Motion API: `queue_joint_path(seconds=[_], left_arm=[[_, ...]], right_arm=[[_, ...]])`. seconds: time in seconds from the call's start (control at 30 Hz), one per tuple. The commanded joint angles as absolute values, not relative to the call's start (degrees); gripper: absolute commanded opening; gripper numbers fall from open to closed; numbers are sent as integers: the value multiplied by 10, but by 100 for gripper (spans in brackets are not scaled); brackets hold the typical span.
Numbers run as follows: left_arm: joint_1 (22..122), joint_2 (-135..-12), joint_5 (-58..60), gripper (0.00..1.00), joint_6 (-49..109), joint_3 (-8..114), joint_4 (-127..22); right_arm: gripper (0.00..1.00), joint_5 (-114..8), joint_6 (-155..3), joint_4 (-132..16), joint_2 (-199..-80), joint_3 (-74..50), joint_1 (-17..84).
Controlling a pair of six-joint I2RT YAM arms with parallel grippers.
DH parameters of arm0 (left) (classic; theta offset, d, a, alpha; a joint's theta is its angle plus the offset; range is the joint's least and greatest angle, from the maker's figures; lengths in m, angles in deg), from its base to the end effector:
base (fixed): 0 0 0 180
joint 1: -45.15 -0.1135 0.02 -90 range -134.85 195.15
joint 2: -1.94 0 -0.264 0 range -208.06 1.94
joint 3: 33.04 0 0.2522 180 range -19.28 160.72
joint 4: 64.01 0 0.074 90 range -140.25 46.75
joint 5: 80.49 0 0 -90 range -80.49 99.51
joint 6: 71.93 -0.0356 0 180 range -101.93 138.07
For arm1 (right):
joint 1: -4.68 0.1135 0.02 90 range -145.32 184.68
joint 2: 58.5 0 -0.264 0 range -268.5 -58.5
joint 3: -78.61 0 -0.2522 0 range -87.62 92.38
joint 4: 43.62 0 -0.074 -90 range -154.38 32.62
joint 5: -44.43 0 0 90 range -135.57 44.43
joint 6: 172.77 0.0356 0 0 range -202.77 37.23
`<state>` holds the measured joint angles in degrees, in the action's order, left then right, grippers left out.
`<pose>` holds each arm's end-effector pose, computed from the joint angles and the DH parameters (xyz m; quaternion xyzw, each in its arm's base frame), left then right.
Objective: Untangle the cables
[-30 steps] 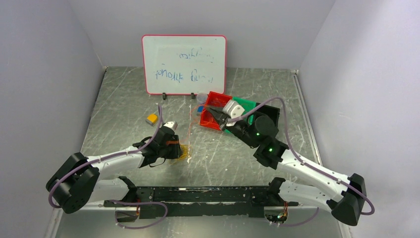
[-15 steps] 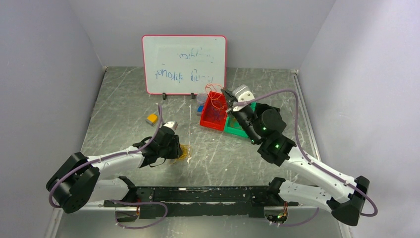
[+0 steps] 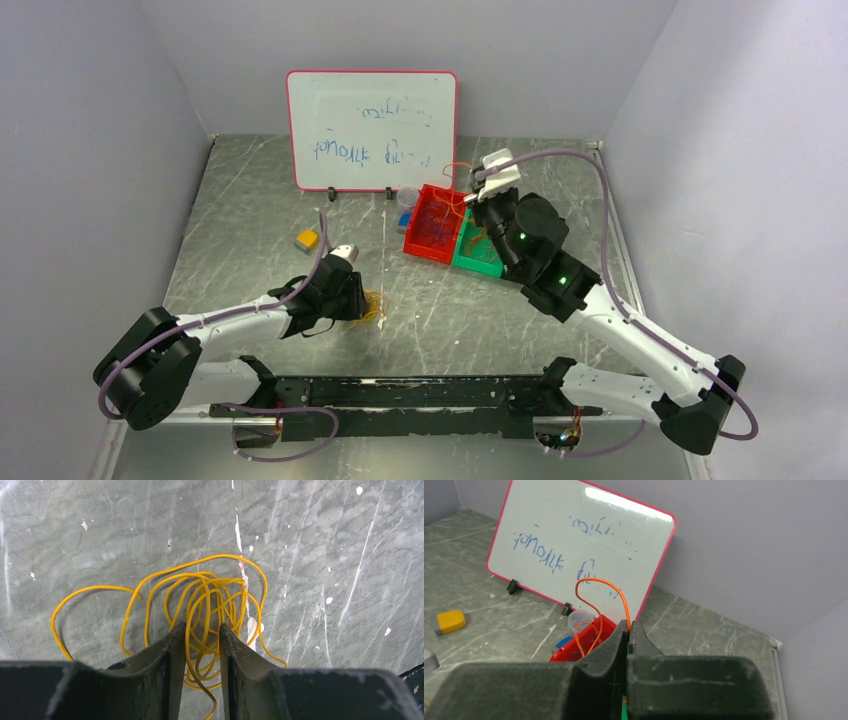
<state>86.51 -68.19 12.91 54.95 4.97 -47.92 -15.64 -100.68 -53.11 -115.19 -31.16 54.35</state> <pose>0.1642 -0.1417 0.1460 0.0259 0.9335 -0.2034 0.2941 0.1590 0.1599 0.4006 -0.2092 0.6524 0.0241 0.7280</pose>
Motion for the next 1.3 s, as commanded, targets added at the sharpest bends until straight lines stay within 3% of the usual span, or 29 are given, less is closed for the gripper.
queue_joint_path(seconds=[0.0,0.3,1.27], left_arm=[[866,-680,122,36,547,45,-480],[867,-684,124,36,545,49,-475],[867,-726,112,35,531,83,-473]], right_arm=[[0,-152,-945,-606,-1164,-264,501],[0,-244,-850,-712,-1202,-229,371],[0,-347,-785,-781,-1280,-223,258]])
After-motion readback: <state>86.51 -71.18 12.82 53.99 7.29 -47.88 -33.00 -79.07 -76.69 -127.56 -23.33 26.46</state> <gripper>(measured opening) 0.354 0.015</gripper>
